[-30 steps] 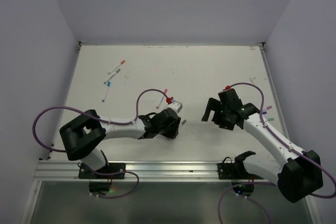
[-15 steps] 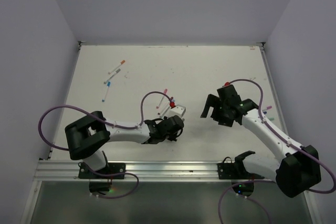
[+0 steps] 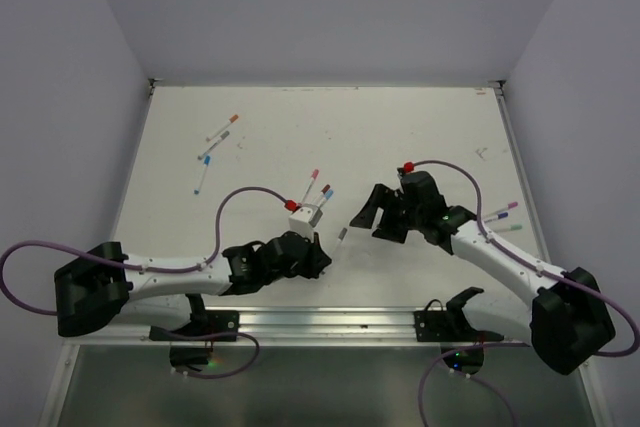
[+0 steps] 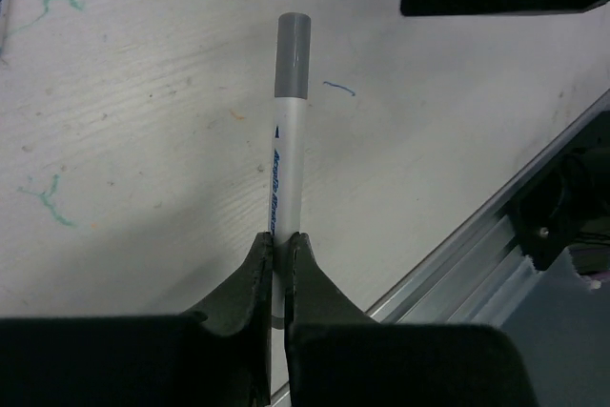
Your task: Open the pen caps
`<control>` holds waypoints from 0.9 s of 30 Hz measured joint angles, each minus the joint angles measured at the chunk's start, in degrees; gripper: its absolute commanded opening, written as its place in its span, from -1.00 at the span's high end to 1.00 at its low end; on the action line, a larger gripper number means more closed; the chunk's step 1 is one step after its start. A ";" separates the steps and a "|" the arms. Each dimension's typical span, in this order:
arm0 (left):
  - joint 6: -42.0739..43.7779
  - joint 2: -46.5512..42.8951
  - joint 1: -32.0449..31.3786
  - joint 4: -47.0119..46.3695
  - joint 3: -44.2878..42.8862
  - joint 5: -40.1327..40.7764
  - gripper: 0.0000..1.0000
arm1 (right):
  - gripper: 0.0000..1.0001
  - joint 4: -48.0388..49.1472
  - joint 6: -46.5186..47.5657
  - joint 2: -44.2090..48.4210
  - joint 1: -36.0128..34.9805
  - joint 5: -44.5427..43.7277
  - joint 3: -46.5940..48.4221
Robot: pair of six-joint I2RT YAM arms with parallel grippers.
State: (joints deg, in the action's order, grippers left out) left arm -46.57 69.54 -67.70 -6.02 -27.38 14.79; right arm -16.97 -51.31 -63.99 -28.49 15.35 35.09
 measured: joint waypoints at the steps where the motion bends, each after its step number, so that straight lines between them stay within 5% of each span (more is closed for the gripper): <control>1: -0.48 -0.11 0.00 -1.01 0.00 -0.42 1.00 | -0.55 1.36 -0.26 -0.61 -1.29 0.31 0.02; 6: -2.38 -0.02 0.00 -3.45 0.13 -1.95 1.00 | -0.41 5.25 -1.01 -2.14 -7.76 -0.61 0.09; 15: -3.87 -0.28 0.00 -5.20 1.70 -3.23 1.00 | 0.06 10.91 -2.86 -5.25 -9.07 -1.38 0.07; 27: -3.89 -1.44 0.02 -5.29 1.79 -3.23 1.00 | 0.21 13.25 -4.09 -6.19 -10.64 -2.62 -0.17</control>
State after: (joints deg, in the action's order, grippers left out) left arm -50.46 68.10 -67.68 -11.31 -25.58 11.55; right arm -3.73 -55.40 -70.17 -39.13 12.73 34.92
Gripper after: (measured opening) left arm 0.033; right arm 0.399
